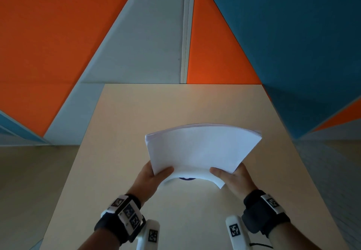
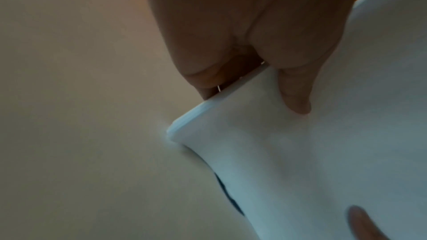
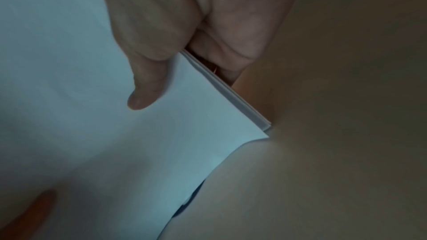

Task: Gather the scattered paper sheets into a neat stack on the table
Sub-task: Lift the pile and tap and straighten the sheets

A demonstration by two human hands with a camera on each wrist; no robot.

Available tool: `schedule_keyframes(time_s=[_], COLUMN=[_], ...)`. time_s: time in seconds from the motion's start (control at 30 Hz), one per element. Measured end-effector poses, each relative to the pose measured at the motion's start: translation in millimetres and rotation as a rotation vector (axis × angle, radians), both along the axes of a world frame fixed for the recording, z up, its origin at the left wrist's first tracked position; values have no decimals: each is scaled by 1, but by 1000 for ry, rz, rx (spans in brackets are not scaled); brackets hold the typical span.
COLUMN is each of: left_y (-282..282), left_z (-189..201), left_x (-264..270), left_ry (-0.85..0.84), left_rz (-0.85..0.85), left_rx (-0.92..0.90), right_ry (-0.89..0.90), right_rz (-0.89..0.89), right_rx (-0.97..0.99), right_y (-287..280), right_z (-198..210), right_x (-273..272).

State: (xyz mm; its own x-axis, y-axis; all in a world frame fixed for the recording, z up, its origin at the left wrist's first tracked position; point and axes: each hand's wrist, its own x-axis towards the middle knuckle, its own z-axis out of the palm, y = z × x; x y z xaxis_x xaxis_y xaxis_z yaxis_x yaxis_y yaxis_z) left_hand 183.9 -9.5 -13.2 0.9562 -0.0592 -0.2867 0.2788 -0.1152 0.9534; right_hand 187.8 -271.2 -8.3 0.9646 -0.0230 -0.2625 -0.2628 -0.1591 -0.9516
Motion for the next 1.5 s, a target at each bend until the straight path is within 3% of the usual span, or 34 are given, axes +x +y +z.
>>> schedule_keyframes(time_s=[0.17,0.3,0.5,0.67,0.8,0.97,1.2,1.37,1.5], left_y=[3,12,29,16,-19,-43,-27,9,28], left_z=[-3,19,57,57,77,99,105,109,106], left_x=[2,0,-23,-39,-32,-21,-16,-8,-4], left_ry=[74,60,74,92,26,27,-12,-21,-38], left_rz=[-150,-213,-167,-89,-74,100,107,47,-10], left_rx=[203,205,-89,-260,-378,-516,-570,-466,-377], right_ry=[72,97,147,175,131,72,105,16,-20], right_rz=[37,126,-12,-209,-206,-159,-140,-258,-79], right_rx=[-47,-44,217,522,638,693,820,825,567], right_y=[-3,-11,-19,0,26,43,29,-36,-72], right_z=[7,24,40,52,60,62,54,66,87], right_x=[6,6,-4,-3,-6,-17,-19,-5,7])
